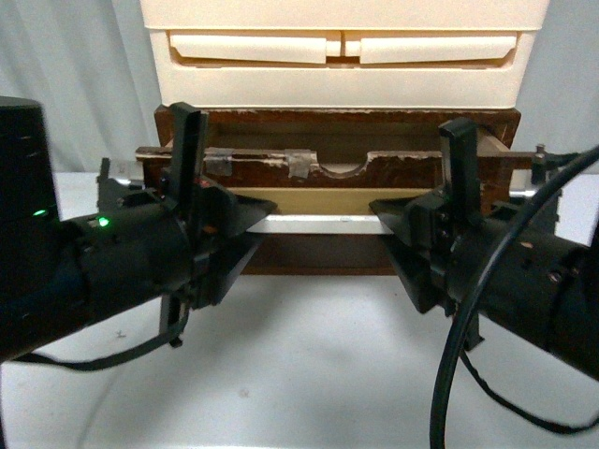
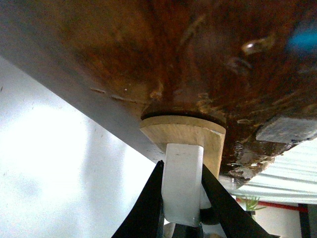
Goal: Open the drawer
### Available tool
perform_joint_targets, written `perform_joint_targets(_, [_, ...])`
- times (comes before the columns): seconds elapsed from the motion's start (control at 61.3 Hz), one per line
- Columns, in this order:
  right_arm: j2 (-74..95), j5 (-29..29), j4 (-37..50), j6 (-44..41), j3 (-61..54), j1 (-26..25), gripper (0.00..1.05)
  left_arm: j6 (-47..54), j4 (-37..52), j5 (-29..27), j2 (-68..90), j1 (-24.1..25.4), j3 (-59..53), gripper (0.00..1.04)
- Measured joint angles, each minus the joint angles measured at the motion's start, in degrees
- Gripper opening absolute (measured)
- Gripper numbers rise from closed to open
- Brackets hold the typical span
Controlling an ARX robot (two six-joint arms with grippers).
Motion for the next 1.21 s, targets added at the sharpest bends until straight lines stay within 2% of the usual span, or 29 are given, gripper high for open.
perform_joint_targets(0.212, [-8.7, 3.0, 3.3, 1.0, -12.0, 3.7, 0.17, -0.9, 1.6, -2.9, -10.0, -2.8, -11.8, 0.14])
perform_joint_targets(0.245, [-10.5, 2.6, 3.3, -0.8, -13.8, 4.0, 0.22, 0.1, 1.6, -2.7, -13.0, -3.7, -14.8, 0.22])
perform_joint_targets(0.293, [-12.9, 1.9, 2.6, -3.4, -16.5, 4.0, 0.30, 2.1, 1.1, -0.4, -15.0, -3.7, -16.6, 0.27])
perform_joint_targets(0.391, [-16.3, 1.5, -2.1, -7.7, -18.0, 3.8, 0.44, 6.1, -2.8, 1.6, -18.8, -3.5, -17.7, 0.43])
perform_joint_targets(0.538, [-20.9, 0.2, -3.9, -12.8, -18.6, 3.7, 0.64, 11.3, -10.7, 2.3, -26.5, -1.1, -17.2, 0.63])
perform_joint_targets(0.571, [-21.6, 0.1, -3.4, -13.8, -18.4, 3.4, 0.71, 12.7, -12.0, 1.5, -29.2, -0.2, -17.2, 0.69])
perform_joint_targets(0.603, [-21.2, 2.4, -1.7, -15.1, -18.5, 3.7, 0.72, 13.7, -13.2, 0.6, -31.8, 0.6, -17.2, 0.74])
perform_joint_targets(0.636, [-19.1, 11.1, 4.4, -21.2, -19.9, 5.3, 0.66, 14.6, -13.7, -0.3, -33.8, 1.2, -17.3, 0.80])
perform_joint_targets(0.652, [-19.1, 13.0, 5.1, -24.0, -20.6, 5.6, 0.65, 15.8, -12.8, -1.2, -34.9, 1.3, -17.6, 0.82])
perform_joint_targets(0.668, [-19.6, 16.7, 6.3, -28.1, -21.9, 5.8, 0.61, 17.0, -11.0, -2.4, -34.9, 0.9, -17.8, 0.82])
perform_joint_targets(0.701, [-20.8, 20.9, 7.8, -34.4, -23.8, 5.9, 0.55, 21.8, -3.2, -8.8, -34.6, -1.2, -18.8, 0.77])
perform_joint_targets(0.75, [-21.5, 25.6, 7.8, -40.8, -25.2, 5.2, 0.50, 29.4, 0.3, -15.9, -33.9, -2.3, -19.6, 0.70])
perform_joint_targets(0.783, [-22.6, 30.8, 7.4, -48.9, -26.4, 2.6, 0.43, 34.6, 1.8, -21.4, -33.4, -2.1, -21.1, 0.65])
perform_joint_targets(0.799, [-22.9, 31.5, 7.2, -50.8, -26.7, 2.1, 0.41, 39.7, 1.7, -24.6, -33.1, -1.6, -22.7, 0.61])
perform_joint_targets(0.848, [-25.9, 33.6, 7.4, -57.7, -28.6, -0.1, 0.34, 45.6, 0.2, -29.2, -33.4, 0.0, -25.0, 0.56])
perform_joint_targets(0.88, [-28.8, 33.4, 7.7, -62.3, -29.9, -1.4, 0.28, 52.9, -1.0, -33.7, -34.9, 2.0, -27.6, 0.49])
perform_joint_targets(0.946, [-33.8, 31.7, 7.1, -69.2, -31.0, -2.9, 0.17, 60.7, -1.9, -34.8, -37.9, 3.7, -28.5, 0.40])
perform_joint_targets(0.995, [-37.6, 29.0, 4.4, -73.2, -31.7, -4.2, 0.06, 69.0, -2.6, -32.6, -43.2, 4.6, -28.6, 0.27])
perform_joint_targets(1.027, [-40.0, 27.9, 2.1, -75.4, -32.6, -5.3, 0.01, 70.8, -3.7, -31.5, -45.2, 5.1, -28.8, 0.22])
perform_joint_targets(1.109, [-45.8, 26.1, -2.8, -77.1, -34.5, -8.2, 0.02, 75.2, -8.0, -30.0, -49.5, 7.9, -31.0, 0.04])
perform_joint_targets(1.207, [-51.5, 24.3, -7.0, -77.7, -35.2, -10.1, 0.02, 76.5, -11.4, -28.2, -53.3, 9.4, -32.5, 0.02])
